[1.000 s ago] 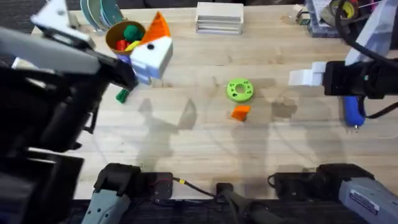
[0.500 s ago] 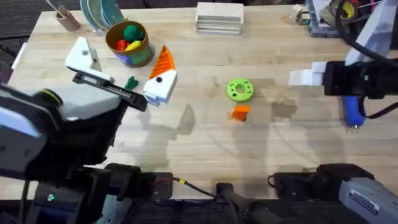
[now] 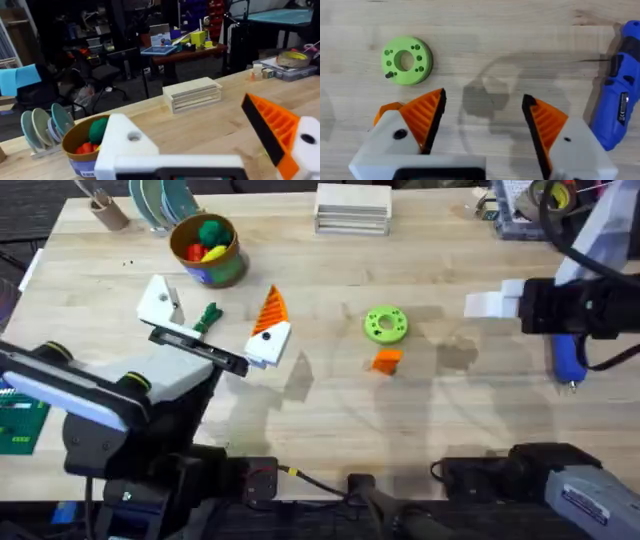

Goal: Pick up the gripper from the table and insert it into the empty holder that is missing its gripper. Then pick up a screw, insert it into the mounting hole, and use the screwdriver to tighten it. Finally, clean up the table by picking up the vegetable and placing it into the bucket.

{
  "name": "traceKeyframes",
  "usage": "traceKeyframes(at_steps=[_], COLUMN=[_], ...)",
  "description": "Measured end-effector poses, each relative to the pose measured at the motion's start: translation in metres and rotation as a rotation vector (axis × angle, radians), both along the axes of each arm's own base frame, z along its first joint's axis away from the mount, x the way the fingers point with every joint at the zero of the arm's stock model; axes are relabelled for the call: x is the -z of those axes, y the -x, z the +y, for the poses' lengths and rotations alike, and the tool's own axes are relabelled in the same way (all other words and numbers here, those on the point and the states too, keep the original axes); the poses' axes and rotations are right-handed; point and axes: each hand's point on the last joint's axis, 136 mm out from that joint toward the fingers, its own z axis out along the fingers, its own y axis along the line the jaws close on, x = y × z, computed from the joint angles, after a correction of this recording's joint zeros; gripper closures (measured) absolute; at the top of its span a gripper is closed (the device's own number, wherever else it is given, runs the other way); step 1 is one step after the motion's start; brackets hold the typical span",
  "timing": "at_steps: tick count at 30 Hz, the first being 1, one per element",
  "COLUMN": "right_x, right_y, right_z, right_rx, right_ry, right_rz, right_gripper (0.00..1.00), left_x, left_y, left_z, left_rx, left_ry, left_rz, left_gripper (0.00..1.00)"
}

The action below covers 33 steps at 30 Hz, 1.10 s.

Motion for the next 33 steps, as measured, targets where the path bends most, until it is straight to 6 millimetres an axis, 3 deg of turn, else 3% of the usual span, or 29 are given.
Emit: traceKeyframes(at_steps=[11,18,23,33], right_x=[0.000,0.000,0.000,0.000], right_y=[0.000,0.000,0.000,0.000], right_z=[0.000,0.000,0.000,0.000], right_rx=[0.000,0.000,0.000,0.000], right_ry=[0.000,0.000,0.000,0.000], right_rz=[0.000,0.000,0.000,0.000], right_gripper=[0.010,0.010,0.009,0.010], left_x=[0.034,0.042,0.073,0.073], left_y=[-0.006,-0.006,-0.006,-0.006], left_z=[-0.006,-0.008,-0.008,-0.008], left_rx=[0.034,0.045,0.046,0.046], left_ry=[-0.011,-0.014,-0.027,-0.027], left_rz=[0.055,0.087,0.215,0.216], left_gripper=[0.008,0.008,0.008,0.008])
